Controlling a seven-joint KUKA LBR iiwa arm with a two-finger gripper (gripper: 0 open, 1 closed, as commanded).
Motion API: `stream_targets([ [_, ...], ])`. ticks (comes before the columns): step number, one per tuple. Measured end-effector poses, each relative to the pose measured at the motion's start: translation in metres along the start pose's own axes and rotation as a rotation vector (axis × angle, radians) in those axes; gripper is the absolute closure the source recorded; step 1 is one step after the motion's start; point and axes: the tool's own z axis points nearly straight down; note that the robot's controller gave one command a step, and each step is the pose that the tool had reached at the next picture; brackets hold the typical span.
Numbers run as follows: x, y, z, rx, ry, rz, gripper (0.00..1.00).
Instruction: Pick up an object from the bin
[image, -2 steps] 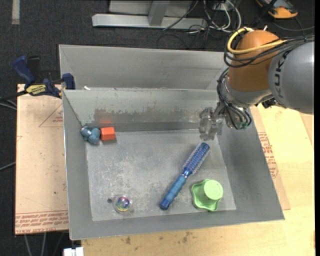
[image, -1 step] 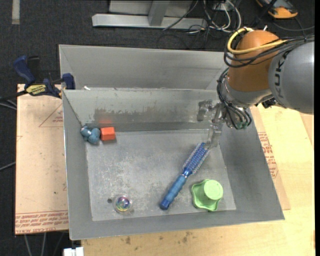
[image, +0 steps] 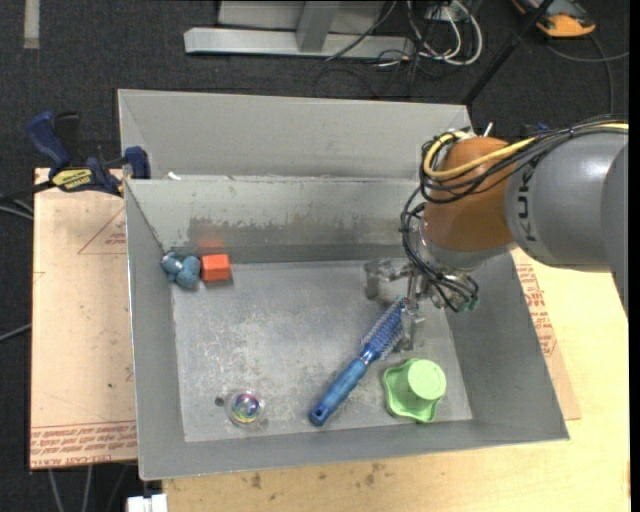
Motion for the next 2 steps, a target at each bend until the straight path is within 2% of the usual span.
stream_targets([
  [1, -0.001, 0.000, -0.001, 0.001, -0.001, -0.001, 1.00],
  [2, -0.012, -0.012, -0.194, 0.007, -0.012, -0.024, 1.00],
])
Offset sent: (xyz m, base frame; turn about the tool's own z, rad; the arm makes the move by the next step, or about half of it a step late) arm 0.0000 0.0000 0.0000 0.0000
